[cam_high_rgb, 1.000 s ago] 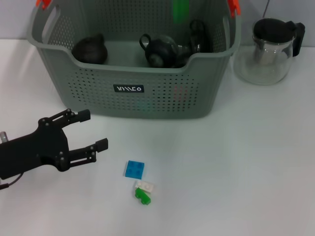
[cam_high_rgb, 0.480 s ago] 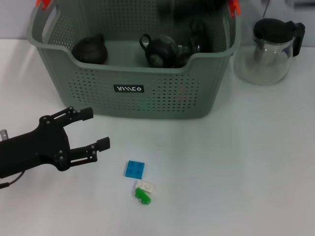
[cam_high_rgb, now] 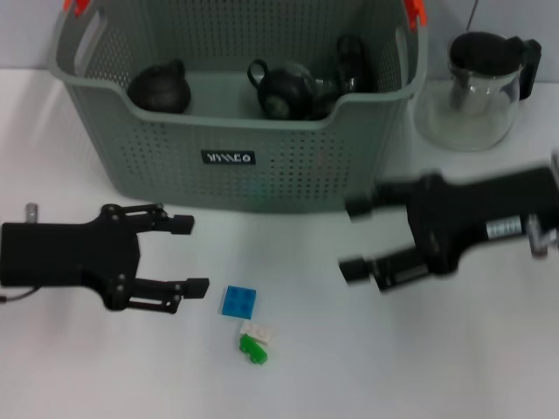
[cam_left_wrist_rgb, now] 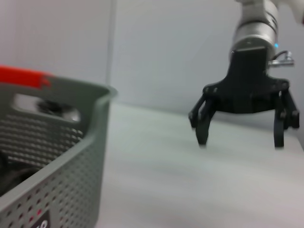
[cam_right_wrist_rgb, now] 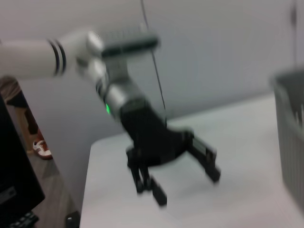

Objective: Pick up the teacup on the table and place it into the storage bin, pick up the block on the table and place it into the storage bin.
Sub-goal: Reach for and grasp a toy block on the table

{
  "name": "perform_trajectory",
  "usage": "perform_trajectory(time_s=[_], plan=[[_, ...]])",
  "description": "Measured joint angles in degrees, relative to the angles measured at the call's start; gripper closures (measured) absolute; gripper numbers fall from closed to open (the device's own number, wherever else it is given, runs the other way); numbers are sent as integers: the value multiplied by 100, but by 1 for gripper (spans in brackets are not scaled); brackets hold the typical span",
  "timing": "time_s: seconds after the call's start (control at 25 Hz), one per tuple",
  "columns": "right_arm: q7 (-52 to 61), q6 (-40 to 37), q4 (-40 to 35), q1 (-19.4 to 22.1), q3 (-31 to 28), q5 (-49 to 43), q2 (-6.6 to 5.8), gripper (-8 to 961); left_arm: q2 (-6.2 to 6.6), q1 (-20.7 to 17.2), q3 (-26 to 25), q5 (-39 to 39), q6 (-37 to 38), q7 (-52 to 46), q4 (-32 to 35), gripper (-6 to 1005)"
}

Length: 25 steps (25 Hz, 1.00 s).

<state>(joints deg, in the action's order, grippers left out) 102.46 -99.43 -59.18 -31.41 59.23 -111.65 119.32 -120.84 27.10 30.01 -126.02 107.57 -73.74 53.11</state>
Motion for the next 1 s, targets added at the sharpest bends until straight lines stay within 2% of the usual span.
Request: perform_trajectory(time_s=[0.28, 0.44, 0.8, 0.92, 1.0], plan=[[104, -46, 462, 269, -25, -409, -15, 18, 119, 757, 1113, -844, -523, -604, 450, 184], [222, -62, 468, 376, -70, -433, -1, 18, 118, 1024, 1547, -1104, -796, -629, 473, 186], [277, -34, 457, 366, -204, -591, -35, 19, -18, 1187, 2976, -1416, -1301, -1253, 753, 189], [277, -19, 464, 340, -211, -594, -40, 19, -128, 1186, 3237, -1678, -1440, -1423, 814, 190], [275, -16, 463, 322, -211, -595, -40, 19, -259, 1186, 3364, -1947, -1598, -1460, 844, 191]])
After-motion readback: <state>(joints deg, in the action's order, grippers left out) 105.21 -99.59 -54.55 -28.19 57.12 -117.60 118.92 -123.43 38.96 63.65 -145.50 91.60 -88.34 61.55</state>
